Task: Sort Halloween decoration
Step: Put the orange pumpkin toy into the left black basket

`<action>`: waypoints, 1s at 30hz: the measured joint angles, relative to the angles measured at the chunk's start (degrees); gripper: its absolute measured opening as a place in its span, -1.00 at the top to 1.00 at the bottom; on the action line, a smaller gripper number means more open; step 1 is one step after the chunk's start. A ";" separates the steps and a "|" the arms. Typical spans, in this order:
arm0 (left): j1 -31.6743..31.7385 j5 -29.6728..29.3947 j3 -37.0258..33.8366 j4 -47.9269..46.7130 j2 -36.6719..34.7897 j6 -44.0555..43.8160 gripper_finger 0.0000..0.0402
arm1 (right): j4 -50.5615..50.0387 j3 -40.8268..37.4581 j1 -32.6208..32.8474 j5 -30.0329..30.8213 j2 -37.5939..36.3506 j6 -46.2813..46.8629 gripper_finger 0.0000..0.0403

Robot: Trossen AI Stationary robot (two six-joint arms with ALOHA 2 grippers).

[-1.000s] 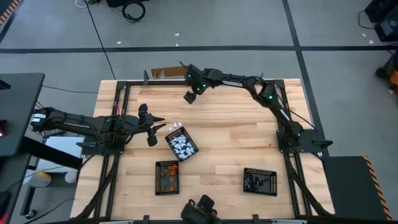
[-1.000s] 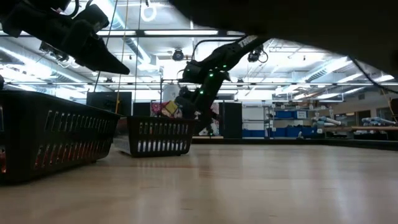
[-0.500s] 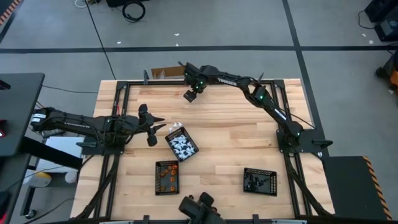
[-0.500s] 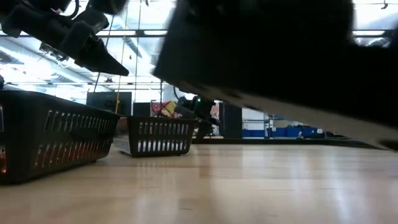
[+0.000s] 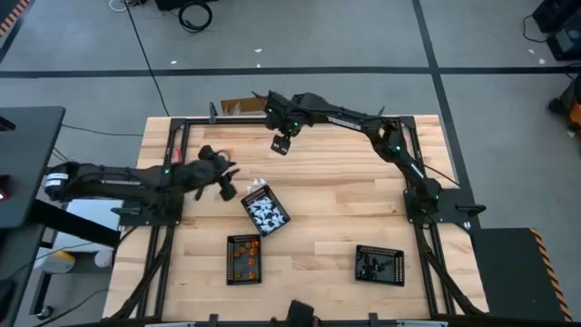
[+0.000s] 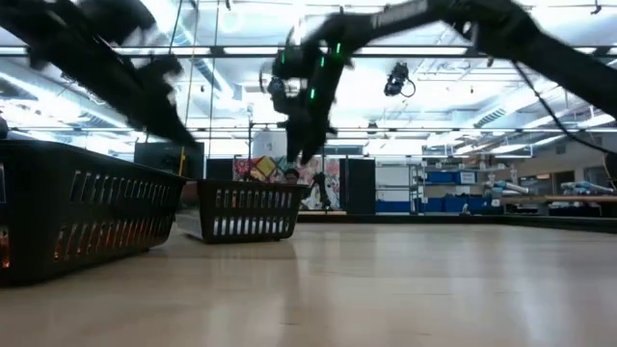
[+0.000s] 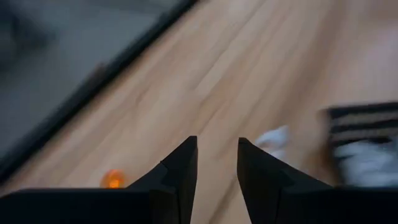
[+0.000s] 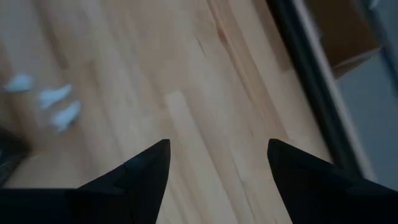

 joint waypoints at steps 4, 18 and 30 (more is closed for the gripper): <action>10.51 6.69 4.14 -1.08 9.91 -1.34 0.41 | 4.93 -7.06 3.18 3.53 -6.11 -1.72 -0.36; 23.44 8.65 13.04 -3.16 29.26 0.44 0.29 | 57.44 -64.26 9.08 5.35 -34.94 8.82 -0.23; 33.64 16.15 13.04 -3.05 34.94 -1.77 -0.10 | 71.85 -75.77 10.12 6.02 -42.82 11.01 -0.21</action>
